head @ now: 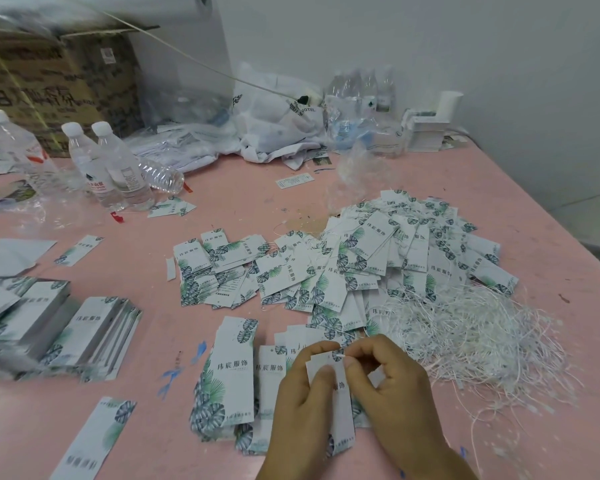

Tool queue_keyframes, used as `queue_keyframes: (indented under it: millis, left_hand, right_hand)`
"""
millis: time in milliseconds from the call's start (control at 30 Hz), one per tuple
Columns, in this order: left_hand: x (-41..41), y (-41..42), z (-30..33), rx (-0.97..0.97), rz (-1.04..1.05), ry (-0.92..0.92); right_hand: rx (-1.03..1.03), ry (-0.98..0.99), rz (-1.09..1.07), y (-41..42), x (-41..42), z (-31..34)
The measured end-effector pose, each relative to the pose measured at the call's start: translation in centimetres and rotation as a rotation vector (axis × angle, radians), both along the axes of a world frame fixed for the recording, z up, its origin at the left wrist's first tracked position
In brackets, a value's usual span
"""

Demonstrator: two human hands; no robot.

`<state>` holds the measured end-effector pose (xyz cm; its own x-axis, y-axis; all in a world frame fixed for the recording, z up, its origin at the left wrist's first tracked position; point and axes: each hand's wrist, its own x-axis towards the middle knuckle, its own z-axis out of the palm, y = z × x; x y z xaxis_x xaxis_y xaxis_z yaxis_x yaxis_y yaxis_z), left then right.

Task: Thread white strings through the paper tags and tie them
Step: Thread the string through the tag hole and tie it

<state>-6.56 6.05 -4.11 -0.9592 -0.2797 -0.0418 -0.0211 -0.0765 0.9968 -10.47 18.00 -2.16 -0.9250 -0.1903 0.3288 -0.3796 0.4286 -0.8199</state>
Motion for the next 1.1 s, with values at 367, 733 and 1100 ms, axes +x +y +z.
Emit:
queue_keyframes:
  millis: [367, 733, 1100]
  left_hand:
    - [0.3, 0.4, 1.0, 0.053, 0.048, 0.073]
    - [0.0, 0.5, 0.5, 0.098, 0.042, 0.066]
    - [-0.4, -0.3, -0.4, 0.275, -0.026, 0.043]
  right_hand:
    - [0.047, 0.040, -0.062, -0.1, -0.1, -0.1]
    - [0.005, 0.008, -0.081, -0.1, -0.3, -0.2]
    - [-0.008, -0.015, -0.020, 0.5, -0.3, 0.2]
